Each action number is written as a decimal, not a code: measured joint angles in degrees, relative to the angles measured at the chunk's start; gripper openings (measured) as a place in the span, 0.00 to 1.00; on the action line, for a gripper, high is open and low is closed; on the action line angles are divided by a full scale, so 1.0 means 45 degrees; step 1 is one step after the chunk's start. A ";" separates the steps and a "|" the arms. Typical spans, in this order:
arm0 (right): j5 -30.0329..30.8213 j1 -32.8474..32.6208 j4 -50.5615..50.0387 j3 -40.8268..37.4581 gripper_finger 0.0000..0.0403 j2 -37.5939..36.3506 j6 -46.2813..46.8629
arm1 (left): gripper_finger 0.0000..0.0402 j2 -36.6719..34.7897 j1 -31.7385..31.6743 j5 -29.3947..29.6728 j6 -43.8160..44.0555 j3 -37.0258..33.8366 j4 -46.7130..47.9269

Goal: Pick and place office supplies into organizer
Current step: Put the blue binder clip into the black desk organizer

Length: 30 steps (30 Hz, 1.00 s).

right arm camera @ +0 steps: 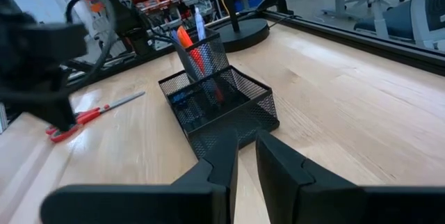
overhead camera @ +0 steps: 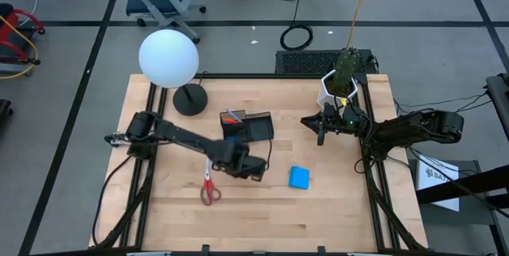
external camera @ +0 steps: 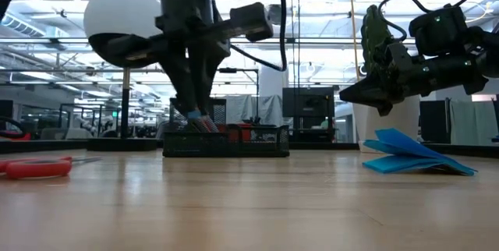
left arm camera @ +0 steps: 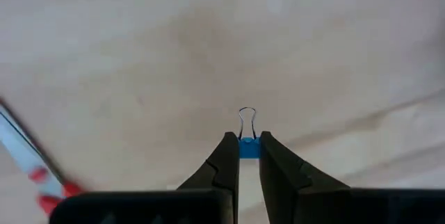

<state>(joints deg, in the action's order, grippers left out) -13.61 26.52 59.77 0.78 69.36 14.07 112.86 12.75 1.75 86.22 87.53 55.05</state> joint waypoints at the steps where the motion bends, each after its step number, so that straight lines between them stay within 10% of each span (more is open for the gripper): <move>1: 0.0000 0.0005 0.0004 -0.0004 0.12 0.0000 0.0005 | 0.09 -0.0049 -0.0206 0.0069 -0.0284 0.0014 0.0113; 30: 0.0000 0.0004 0.0000 -0.0004 0.12 0.0000 0.0004 | 0.12 -0.0448 -0.4158 0.1526 -0.6446 0.0012 0.1724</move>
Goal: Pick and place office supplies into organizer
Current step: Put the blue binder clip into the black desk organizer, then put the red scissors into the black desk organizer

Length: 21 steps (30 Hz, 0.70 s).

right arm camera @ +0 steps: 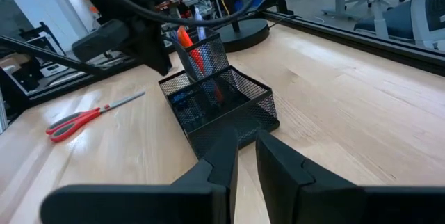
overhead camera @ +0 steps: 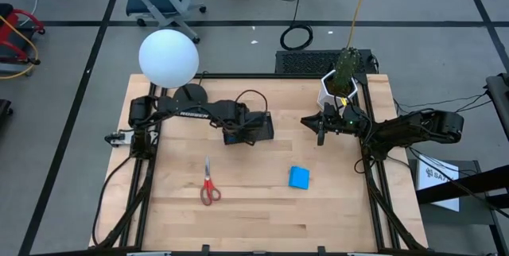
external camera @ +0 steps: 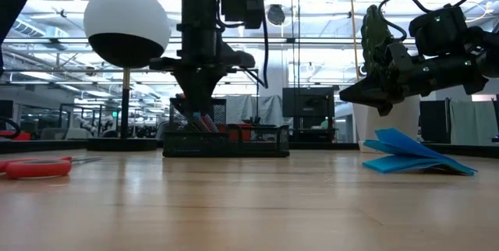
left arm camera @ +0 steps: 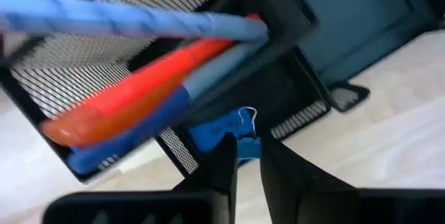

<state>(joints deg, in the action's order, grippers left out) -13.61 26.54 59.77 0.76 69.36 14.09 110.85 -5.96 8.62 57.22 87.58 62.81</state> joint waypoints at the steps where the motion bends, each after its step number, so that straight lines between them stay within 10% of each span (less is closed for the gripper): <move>1: 0.0000 0.0000 0.0000 0.0004 0.12 0.0000 0.0000 | 0.15 0.0000 -0.0057 0.0015 -0.0036 -0.0002 0.0000; 21: 0.0000 -0.0005 0.0000 0.0004 0.12 0.0000 -0.0003 | 0.57 0.0000 0.0387 -0.1367 -0.0478 0.0003 0.0348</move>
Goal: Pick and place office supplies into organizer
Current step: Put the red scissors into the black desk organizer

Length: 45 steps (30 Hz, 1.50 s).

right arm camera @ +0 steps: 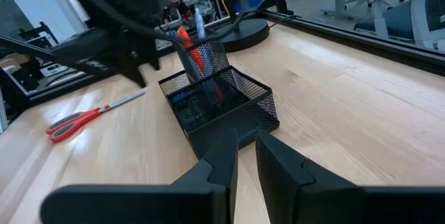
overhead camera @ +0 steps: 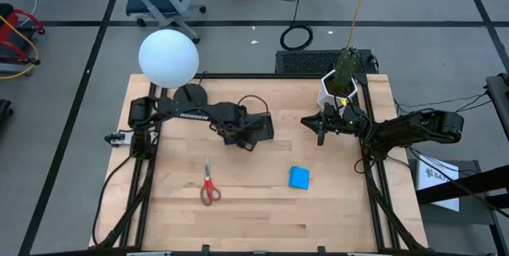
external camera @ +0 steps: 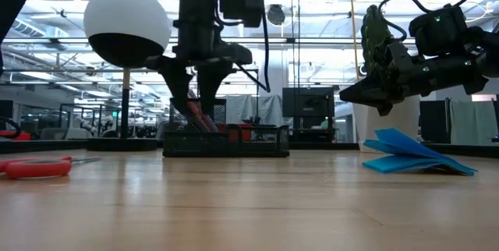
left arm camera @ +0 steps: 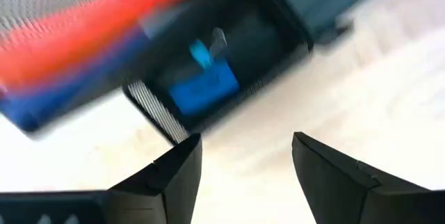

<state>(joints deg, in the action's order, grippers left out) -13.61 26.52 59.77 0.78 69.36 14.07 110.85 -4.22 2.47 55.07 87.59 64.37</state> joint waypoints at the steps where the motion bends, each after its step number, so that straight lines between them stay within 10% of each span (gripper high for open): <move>1: 0.0000 0.0000 0.0000 -0.0001 0.12 0.0000 0.0002 | 0.56 0.0000 0.0178 -0.0123 0.0141 -0.0005 0.0104; 30: 0.0000 0.0004 -0.0004 -0.0004 0.12 0.0004 -0.0002 | 0.45 0.0044 0.6498 -0.0788 1.1324 -0.0005 0.0347; 45: 0.0000 0.0005 -0.0005 -0.0005 0.12 0.0000 -0.0002 | 0.45 0.0121 0.7191 -0.1267 1.2952 -0.1574 -0.1397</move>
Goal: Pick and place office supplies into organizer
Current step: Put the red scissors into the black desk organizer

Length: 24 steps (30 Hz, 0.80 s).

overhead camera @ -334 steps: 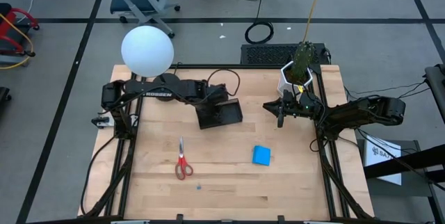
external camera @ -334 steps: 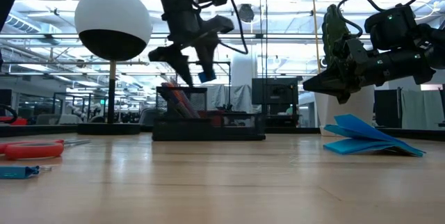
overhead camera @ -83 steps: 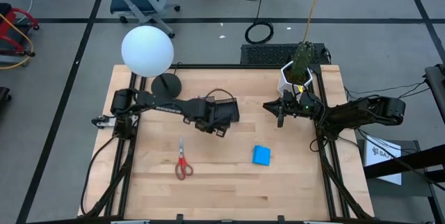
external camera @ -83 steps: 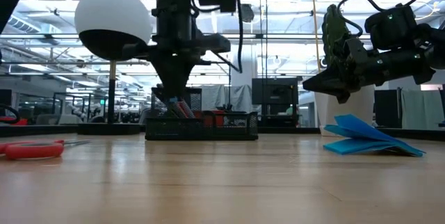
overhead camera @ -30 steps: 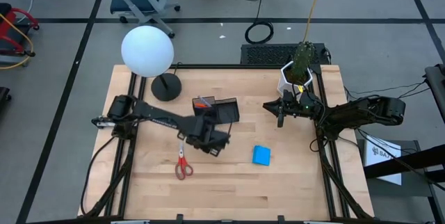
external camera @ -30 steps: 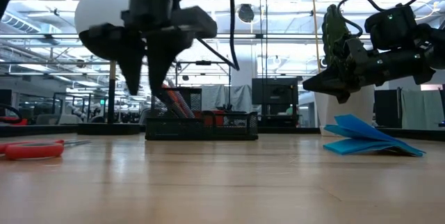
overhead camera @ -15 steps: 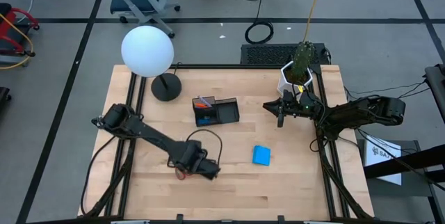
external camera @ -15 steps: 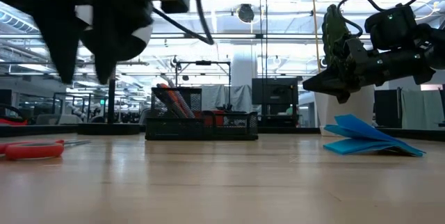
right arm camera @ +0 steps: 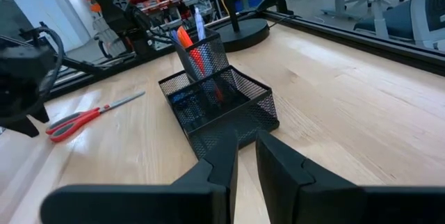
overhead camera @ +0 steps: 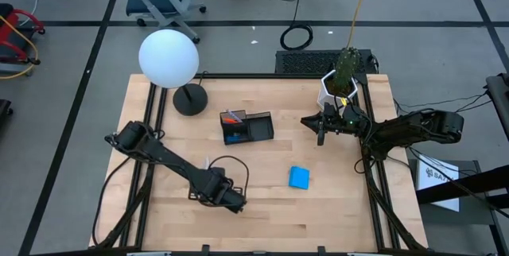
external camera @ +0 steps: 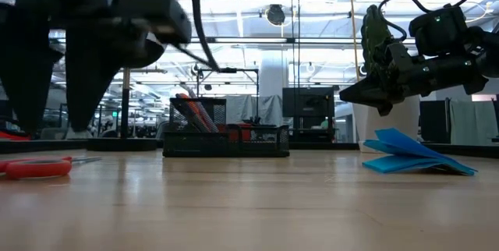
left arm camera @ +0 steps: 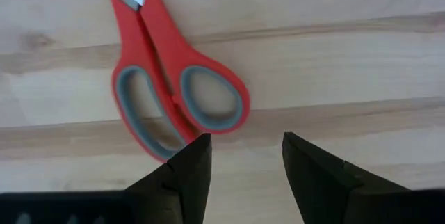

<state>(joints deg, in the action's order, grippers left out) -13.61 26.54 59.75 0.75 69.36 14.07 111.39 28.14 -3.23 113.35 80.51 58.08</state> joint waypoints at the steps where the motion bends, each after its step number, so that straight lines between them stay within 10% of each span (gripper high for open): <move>1: 0.0000 -0.0003 0.0004 0.0005 0.12 0.0002 0.0003 | 0.45 0.0000 -0.0014 -0.0065 0.0079 -0.0229 -0.0282; 24: 0.0000 -0.0005 0.0005 0.0003 0.12 0.0005 0.0003 | 0.45 -0.0029 -0.0769 -0.0502 -0.2026 -0.2000 -0.2327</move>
<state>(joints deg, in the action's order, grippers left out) -13.61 26.52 59.77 0.77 69.38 14.08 111.26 24.68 -5.49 104.23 71.50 47.61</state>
